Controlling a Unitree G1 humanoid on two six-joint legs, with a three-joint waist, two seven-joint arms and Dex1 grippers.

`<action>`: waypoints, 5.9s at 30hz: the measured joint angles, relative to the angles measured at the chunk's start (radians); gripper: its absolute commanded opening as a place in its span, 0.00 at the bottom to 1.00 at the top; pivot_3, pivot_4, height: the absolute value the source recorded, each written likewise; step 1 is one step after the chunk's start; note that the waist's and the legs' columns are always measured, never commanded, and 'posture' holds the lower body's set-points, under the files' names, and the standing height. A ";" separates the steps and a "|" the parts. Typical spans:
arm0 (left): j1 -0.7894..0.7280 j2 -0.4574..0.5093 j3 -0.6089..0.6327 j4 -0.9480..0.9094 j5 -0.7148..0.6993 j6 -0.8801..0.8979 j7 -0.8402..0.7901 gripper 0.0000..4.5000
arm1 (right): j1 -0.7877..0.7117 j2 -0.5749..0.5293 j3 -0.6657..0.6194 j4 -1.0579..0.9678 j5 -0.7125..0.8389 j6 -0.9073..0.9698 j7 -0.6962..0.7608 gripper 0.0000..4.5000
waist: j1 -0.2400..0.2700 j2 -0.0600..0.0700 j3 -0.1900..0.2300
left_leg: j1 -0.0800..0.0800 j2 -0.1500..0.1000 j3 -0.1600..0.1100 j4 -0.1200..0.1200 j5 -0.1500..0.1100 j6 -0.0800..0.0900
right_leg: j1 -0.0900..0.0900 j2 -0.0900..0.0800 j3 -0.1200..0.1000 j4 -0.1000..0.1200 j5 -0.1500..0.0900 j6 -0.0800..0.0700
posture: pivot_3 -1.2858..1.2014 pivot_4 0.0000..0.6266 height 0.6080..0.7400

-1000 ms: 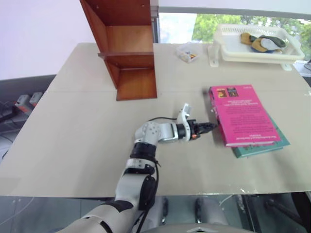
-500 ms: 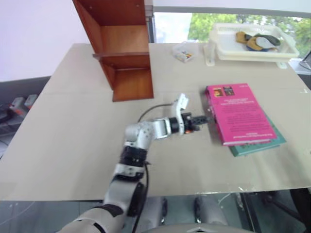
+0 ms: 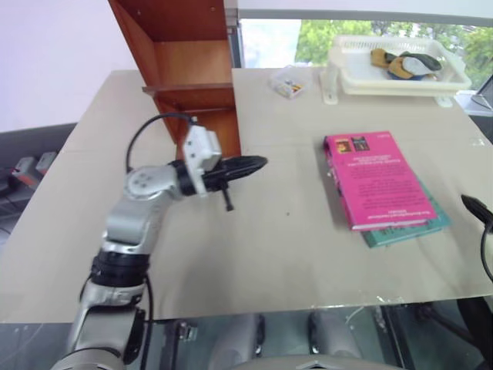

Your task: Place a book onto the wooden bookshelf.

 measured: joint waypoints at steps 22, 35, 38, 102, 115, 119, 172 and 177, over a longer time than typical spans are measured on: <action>0.106 0.041 0.105 -0.124 -0.081 0.004 0.019 0.01 | -0.393 0.100 0.323 0.395 -0.179 -0.181 0.089 1.00 | -0.021 0.001 0.001 | 0.001 0.001 -0.001 0.001 0.000 0.000 | 0.000 0.004 0.000 0.001 0.000 0.000 | 0.52 0.24 1.00; 0.116 0.041 0.106 -0.099 -0.054 0.007 0.067 0.01 | -0.470 0.247 0.392 0.400 -0.202 -0.227 0.089 1.00 | -0.017 0.001 0.001 | 0.000 0.001 -0.001 0.001 0.000 0.000 | 0.000 0.004 0.000 0.002 0.001 0.000 | 0.52 0.24 1.00; 0.117 0.041 0.106 -0.088 -0.052 0.016 0.079 0.01 | -0.474 0.251 0.399 0.399 -0.209 -0.234 0.077 1.00 | -0.017 0.001 0.001 | 0.000 0.001 -0.001 0.001 0.000 0.000 | 0.000 0.004 0.000 0.001 0.001 0.000 | 0.52 0.24 1.00; -0.431 -0.402 0.157 0.669 -0.215 0.748 0.024 0.99 | 0.751 0.145 -0.435 -1.056 0.683 0.429 0.076 1.00 | 0.012 -0.006 0.004 | -0.003 0.002 -0.003 0.001 -0.004 0.005 | -0.001 -0.002 0.002 0.000 0.001 0.001 | 0.52 0.24 1.00; -0.385 -0.378 0.195 0.620 -0.265 0.790 0.139 0.99 | 0.740 0.132 -0.409 -1.035 0.683 0.424 0.070 1.00 | 0.010 -0.006 0.004 | -0.001 0.002 -0.003 0.002 -0.003 0.005 | 0.000 0.004 -0.001 0.001 0.001 0.001 | 0.52 0.24 1.00; -0.383 -0.349 0.212 0.776 -0.219 0.772 0.213 0.99 | 0.741 0.125 -0.409 -1.035 0.683 0.423 0.071 1.00 | 0.013 -0.006 0.004 | -0.001 0.002 -0.003 0.002 -0.003 0.005 | 0.001 0.004 -0.001 0.001 0.001 0.001 | 0.52 0.24 1.00; -0.574 -0.493 -0.052 0.555 0.207 0.167 0.215 0.01 | 0.527 0.063 -0.354 -0.762 0.681 0.362 0.238 1.00 | 0.009 -0.007 0.004 | 0.000 0.000 0.001 0.001 -0.003 0.005 | 0.001 0.003 0.002 0.000 0.002 0.002 | 0.52 0.24 1.00; -0.661 -0.325 -0.286 0.537 0.498 -0.040 0.217 0.01 | 0.276 -0.008 -0.342 -0.456 0.818 0.436 0.341 1.00 | 0.007 -0.007 0.007 | 0.001 0.001 0.002 0.001 -0.003 0.006 | 0.000 0.004 0.004 0.000 0.003 0.002 | 0.52 0.24 1.00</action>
